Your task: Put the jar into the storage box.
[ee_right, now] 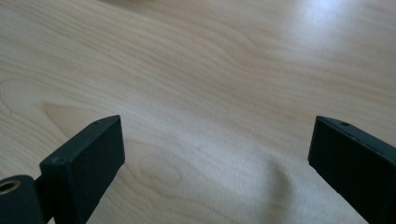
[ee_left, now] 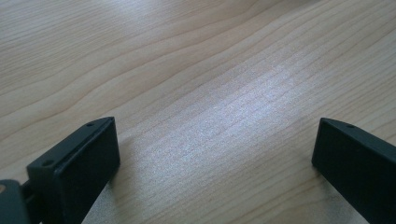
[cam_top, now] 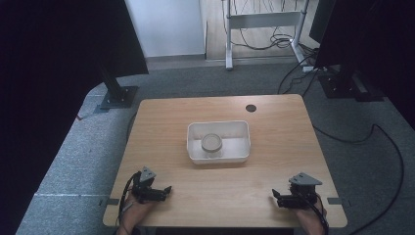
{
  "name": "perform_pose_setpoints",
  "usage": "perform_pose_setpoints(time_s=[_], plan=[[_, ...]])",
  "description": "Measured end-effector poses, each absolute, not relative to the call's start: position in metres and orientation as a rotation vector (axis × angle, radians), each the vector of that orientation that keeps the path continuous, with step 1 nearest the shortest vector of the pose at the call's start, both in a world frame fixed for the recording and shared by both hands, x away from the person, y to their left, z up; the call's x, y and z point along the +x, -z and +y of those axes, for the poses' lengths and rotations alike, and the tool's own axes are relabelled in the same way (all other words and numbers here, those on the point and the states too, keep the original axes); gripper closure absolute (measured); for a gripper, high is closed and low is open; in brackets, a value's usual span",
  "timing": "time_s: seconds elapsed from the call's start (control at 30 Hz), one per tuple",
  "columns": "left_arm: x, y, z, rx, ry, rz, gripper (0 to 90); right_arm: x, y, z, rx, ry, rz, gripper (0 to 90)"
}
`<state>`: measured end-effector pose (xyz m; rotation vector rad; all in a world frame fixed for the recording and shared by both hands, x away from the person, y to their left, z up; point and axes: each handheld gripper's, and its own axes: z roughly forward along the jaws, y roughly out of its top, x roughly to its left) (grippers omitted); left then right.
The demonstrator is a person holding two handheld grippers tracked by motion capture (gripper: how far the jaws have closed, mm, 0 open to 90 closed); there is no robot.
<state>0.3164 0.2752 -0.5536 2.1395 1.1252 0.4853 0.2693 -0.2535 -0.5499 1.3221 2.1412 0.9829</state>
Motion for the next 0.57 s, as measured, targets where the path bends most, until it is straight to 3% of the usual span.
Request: perform_pose_setpoints(time_s=[0.57], plan=[[0.316,0.554,0.275,2.140,-0.485,1.125,0.7,0.257,0.561,-0.258,1.381,-0.942,2.162,3.1]])
